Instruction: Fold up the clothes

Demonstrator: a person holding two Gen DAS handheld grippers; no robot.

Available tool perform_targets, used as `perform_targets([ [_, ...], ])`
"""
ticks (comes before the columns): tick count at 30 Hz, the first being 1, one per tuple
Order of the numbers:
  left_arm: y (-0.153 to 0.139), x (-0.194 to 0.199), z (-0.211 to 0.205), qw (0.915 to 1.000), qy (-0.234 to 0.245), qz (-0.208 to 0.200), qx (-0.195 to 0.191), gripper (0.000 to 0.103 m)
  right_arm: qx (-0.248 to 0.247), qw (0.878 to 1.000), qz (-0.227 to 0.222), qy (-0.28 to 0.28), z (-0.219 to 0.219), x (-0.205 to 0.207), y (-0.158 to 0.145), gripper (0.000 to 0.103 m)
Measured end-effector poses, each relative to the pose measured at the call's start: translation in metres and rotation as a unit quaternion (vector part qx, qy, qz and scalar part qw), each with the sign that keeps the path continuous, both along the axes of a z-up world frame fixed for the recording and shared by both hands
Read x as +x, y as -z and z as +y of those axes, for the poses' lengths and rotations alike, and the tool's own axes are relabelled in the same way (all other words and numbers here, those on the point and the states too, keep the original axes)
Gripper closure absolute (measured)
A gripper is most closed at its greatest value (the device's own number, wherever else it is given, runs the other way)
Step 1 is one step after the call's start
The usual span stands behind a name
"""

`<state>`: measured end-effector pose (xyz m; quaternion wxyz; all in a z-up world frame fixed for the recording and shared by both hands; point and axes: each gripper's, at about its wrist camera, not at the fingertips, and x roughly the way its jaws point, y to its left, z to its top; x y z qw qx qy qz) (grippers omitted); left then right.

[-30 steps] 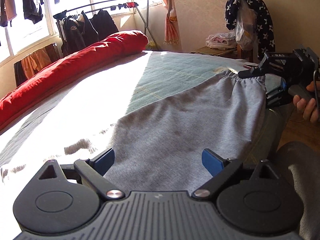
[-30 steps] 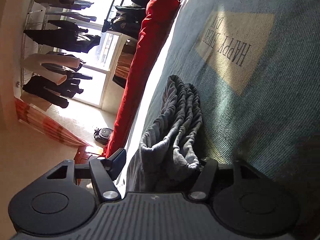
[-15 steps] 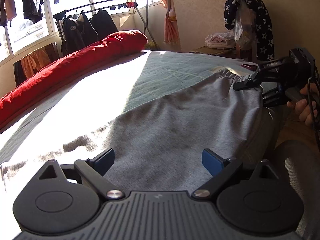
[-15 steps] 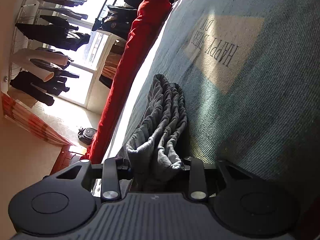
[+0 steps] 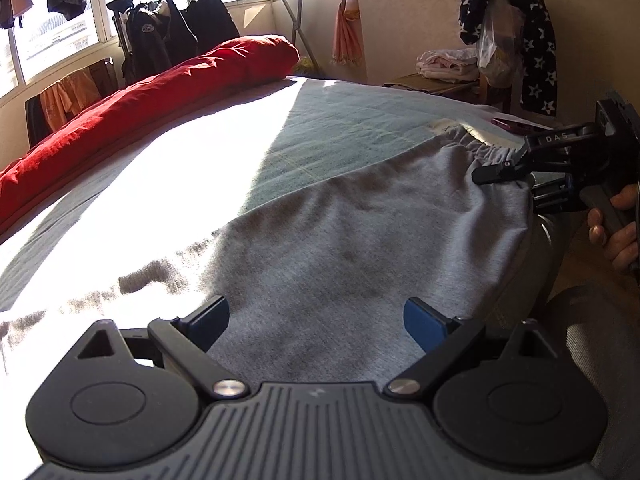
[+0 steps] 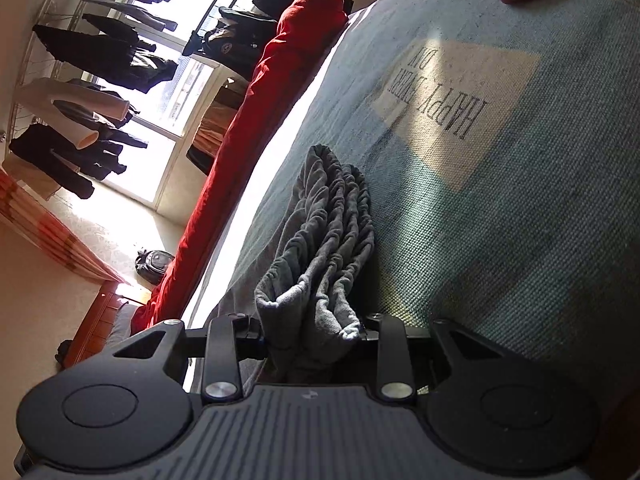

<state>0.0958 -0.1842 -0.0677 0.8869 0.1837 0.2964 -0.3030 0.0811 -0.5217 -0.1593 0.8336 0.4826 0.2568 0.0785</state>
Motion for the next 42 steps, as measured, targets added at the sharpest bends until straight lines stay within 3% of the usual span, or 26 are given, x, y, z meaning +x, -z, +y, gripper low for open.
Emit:
perform_targets([
  [19, -0.012, -0.007, 0.008, 0.9994, -0.01, -0.015, -0.029, 0.009, -0.029, 0.999, 0.018, 0.013, 0.002, 0.006, -0.005, 0.075],
  [23, -0.008, -0.004, 0.009, 0.9996, -0.01, -0.007, -0.025, 0.009, -0.014, 1.0, 0.012, 0.018, 0.002, 0.004, -0.002, 0.071],
  [28, -0.007, -0.003, 0.003, 0.9997, -0.013, -0.005, -0.02, 0.009, 0.01, 1.0, -0.012, 0.016, 0.0, 0.003, -0.001, 0.05],
  [33, -0.009, -0.006, -0.004, 0.9998, -0.01, -0.007, -0.012, 0.009, -0.02, 1.0, -0.014, 0.011, 0.008, 0.007, -0.007, 0.043],
  [36, -0.012, -0.01, -0.007, 0.9999, -0.006, -0.011, -0.009, 0.009, -0.023, 1.0, -0.015, 0.015, 0.008, 0.005, -0.006, 0.046],
  [38, -0.014, -0.012, -0.006, 0.9999, -0.005, -0.014, -0.008, 0.009, -0.034, 0.999, -0.004, 0.017, 0.007, 0.006, -0.005, 0.059],
  [39, -0.015, -0.012, -0.006, 0.9998, -0.006, -0.015, -0.008, 0.009, -0.04, 0.999, 0.003, 0.019, 0.006, 0.006, -0.003, 0.073],
  [42, -0.016, -0.012, -0.003, 0.9998, -0.008, -0.016, -0.01, 0.009, -0.036, 0.999, 0.003, 0.018, 0.002, 0.005, 0.001, 0.077],
])
